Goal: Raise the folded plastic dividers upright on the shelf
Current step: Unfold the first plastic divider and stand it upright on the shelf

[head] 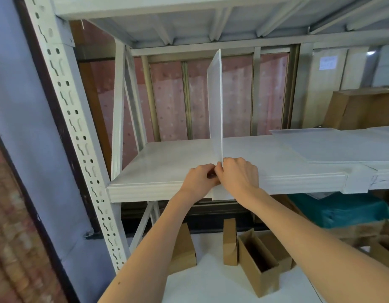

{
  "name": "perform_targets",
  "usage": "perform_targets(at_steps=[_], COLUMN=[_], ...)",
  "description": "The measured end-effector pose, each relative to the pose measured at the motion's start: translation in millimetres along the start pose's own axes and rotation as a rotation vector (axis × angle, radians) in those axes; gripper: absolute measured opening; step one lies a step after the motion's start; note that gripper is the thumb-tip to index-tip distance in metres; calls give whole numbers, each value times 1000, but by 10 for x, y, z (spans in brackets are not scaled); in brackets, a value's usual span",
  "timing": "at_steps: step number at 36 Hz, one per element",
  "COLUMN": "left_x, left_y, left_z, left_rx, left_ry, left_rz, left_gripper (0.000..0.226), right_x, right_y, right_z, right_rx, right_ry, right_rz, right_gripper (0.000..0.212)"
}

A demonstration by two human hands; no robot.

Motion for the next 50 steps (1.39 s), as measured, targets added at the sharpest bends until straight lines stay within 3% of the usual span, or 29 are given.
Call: perform_targets(at_steps=[7,20,33,42,47,50], left_x=[33,14,-57,-39,-38,-60], left_y=[-37,-35,63,48,-14,-57], left_z=[25,107,112,94,110,180], left_rx=[-30,-65,-80,-96,-103,-92], left_ry=[26,140,49,9,-4,-146], left_rz=[8,3,-54,-17,-13,-9], left_gripper=[24,18,21,24,26,28], right_x=[-102,-141,-182,-175,-219,-302], right_y=[103,88,151,207,133,147], right_z=[-63,-110,-84,-66,-75,-69], right_rx=[91,149,174,161,108,92], right_ry=[79,71,173,145,60,162], right_rz=[-156,-220,-371,-401,-331,-274], right_gripper=[31,28,24,22,30,35])
Point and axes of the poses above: each hand's wrist, its own y-axis towards the middle knuckle, its own x-axis out of the palm, z = x × y, the point moved 1 cm from there along y, towards the middle knuckle, and after that the axes turned 6 degrees about -z, right-handed, at the moved point
